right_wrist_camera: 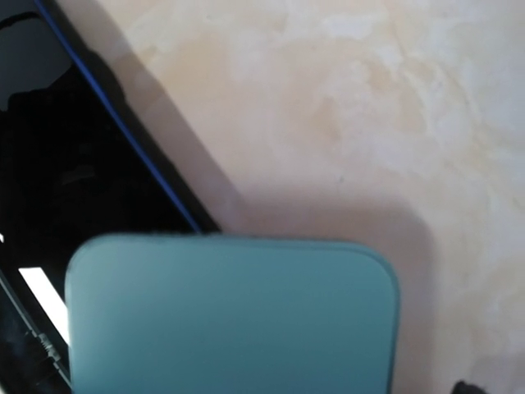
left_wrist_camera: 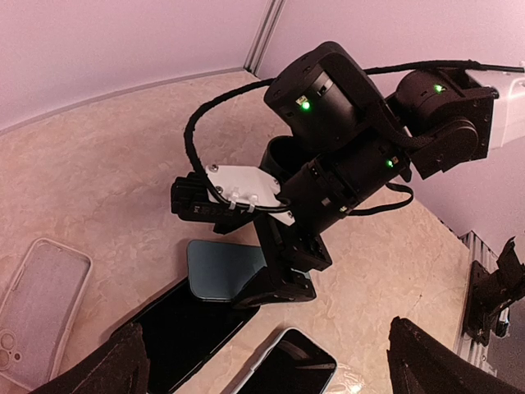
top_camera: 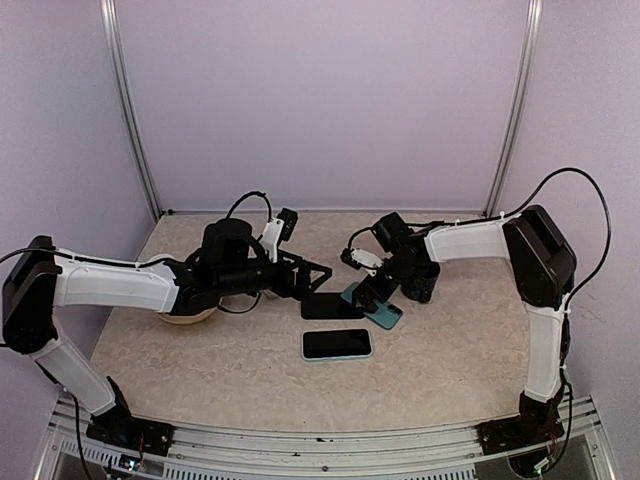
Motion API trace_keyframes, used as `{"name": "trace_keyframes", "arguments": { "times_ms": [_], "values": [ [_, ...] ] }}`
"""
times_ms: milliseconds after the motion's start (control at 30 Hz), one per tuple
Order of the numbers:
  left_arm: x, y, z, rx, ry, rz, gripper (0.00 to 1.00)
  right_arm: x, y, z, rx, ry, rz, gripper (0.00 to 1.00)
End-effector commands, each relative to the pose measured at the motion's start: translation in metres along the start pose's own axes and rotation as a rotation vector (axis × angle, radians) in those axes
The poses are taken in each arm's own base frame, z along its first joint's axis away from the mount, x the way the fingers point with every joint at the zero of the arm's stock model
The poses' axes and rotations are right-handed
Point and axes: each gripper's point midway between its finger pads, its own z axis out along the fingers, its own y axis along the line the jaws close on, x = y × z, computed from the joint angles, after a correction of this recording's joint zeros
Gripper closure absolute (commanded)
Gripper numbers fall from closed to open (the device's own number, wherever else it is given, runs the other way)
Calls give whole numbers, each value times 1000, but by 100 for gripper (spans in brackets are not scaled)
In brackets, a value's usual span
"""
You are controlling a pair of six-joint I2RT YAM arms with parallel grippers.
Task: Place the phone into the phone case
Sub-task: Pick up the phone.
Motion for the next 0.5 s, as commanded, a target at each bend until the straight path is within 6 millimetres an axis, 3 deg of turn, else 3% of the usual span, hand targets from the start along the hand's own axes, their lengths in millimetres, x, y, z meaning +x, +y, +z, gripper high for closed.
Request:
{"name": "trace_keyframes", "arguments": {
  "times_ms": [0,167,467],
  "values": [
    [-2,-2,-4,0,-20,-5,1,0,0,6,29,5,-14,2],
    [-1,-2,-5,-3,-21,-6,1,0,5,8,-1,3,-11,16],
    [1,0,-6,-10,-23,-13,1,-6,9,3,-22,-15,9,31]
  ]
}}
